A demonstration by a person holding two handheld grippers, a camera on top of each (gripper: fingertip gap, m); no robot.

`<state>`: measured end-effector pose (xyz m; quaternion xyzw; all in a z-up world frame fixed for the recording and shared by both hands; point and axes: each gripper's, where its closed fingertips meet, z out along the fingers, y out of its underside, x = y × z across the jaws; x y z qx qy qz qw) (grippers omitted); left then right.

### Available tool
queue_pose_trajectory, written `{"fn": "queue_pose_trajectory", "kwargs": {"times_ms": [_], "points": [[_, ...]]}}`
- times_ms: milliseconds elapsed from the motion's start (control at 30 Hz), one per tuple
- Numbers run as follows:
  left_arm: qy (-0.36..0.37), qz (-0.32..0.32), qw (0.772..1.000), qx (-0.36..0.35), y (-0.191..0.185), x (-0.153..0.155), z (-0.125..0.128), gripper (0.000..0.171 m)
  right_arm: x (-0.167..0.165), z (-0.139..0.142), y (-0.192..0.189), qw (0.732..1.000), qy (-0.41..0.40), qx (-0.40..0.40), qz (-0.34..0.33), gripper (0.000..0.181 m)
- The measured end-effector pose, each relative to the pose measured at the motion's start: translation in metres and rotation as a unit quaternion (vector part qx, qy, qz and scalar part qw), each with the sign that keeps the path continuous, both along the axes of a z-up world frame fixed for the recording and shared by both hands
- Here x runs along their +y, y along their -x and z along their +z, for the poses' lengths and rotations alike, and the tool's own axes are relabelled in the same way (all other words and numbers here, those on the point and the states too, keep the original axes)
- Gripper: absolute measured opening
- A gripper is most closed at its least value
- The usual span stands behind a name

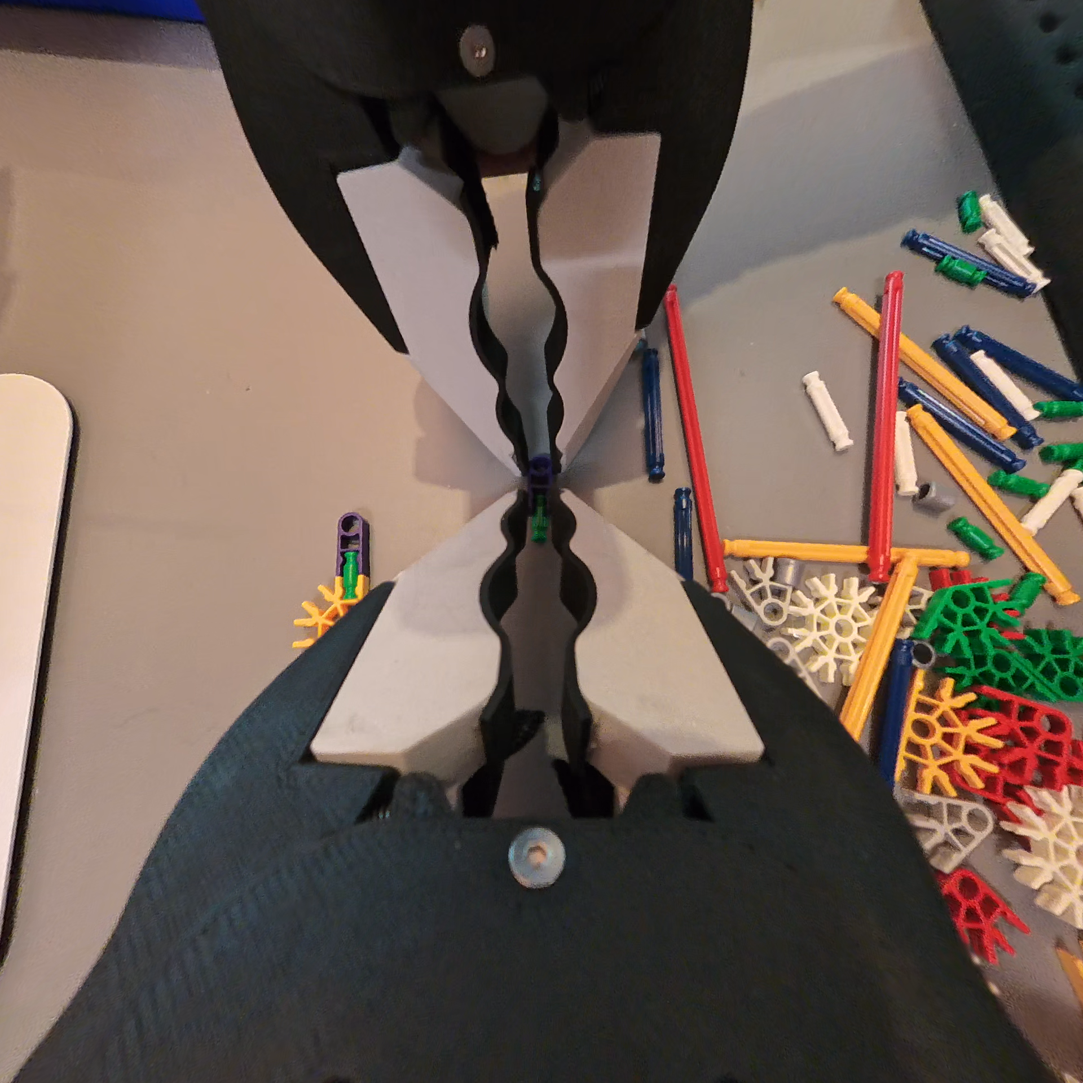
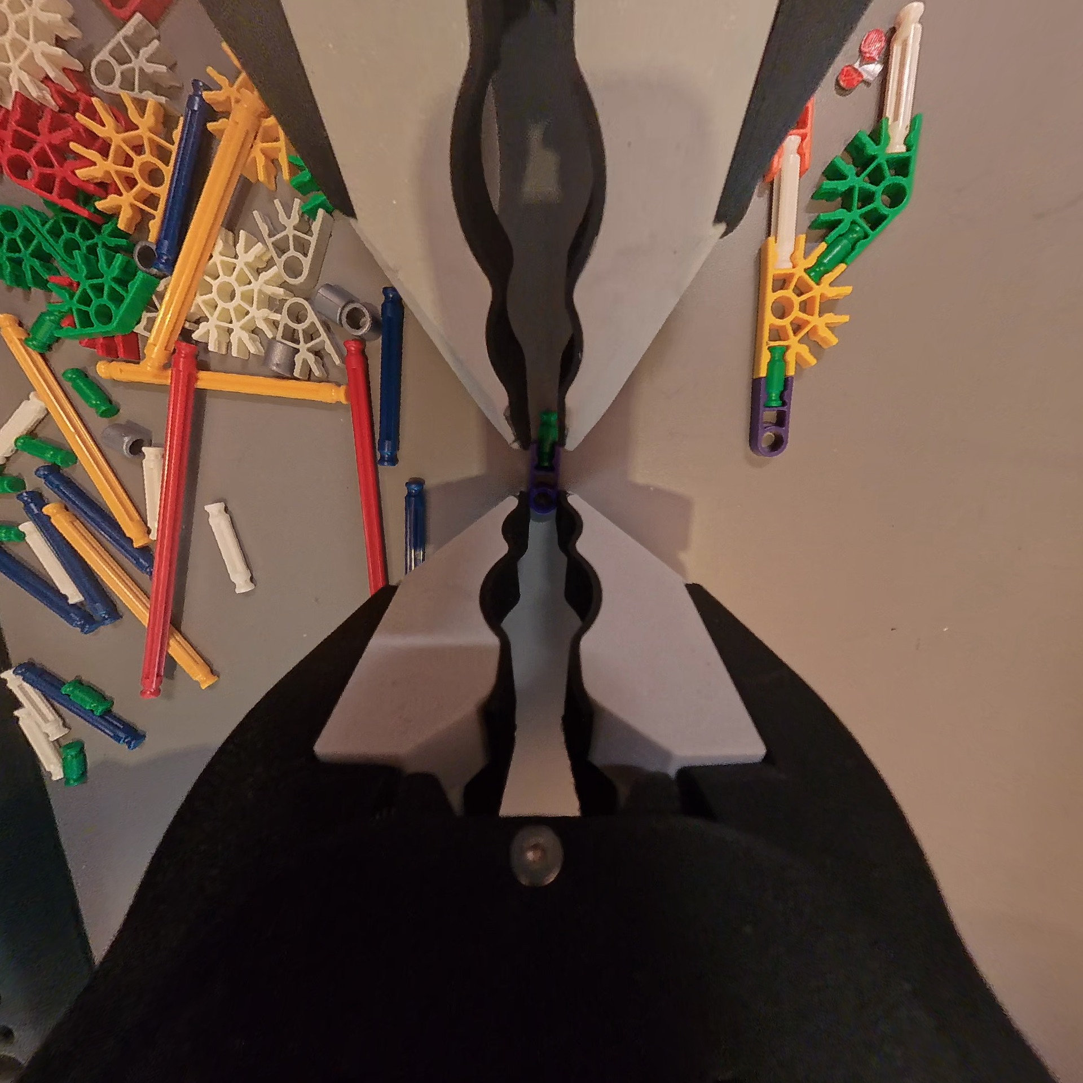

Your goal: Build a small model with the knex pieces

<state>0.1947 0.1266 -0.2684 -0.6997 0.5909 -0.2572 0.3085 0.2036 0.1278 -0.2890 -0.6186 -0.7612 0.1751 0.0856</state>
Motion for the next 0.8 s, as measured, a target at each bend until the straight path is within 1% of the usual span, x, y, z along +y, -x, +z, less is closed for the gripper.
{"fn": "queue_pose_trajectory", "kwargs": {"times_ms": [33,133,333,533,800], "points": [[0.000,0.001,1.000,0.001,-0.001,0.000,-0.001,0.004,0.000,0.000,0.000,1.000,0.000,-0.001,-0.001,0.007],[-0.004,0.000,1.000,0.010,-0.003,-0.002,-0.007,0.000,0.000,0.000,0.000,1.000,0.000,-0.004,-0.002,0.007],[-0.007,0.008,1.000,0.012,-0.004,-0.001,-0.010,0.000,0.000,-0.001,-0.001,1.000,-0.003,-0.016,0.000,0.007],[0.007,0.012,1.000,-0.007,-0.005,-0.001,-0.012,0.000,0.000,-0.001,-0.001,0.999,-0.002,-0.039,0.002,0.007],[0.028,0.040,0.999,-0.019,0.000,-0.001,-0.013,0.000,-0.001,-0.001,0.001,0.998,0.013,-0.059,0.002,0.007]]}}
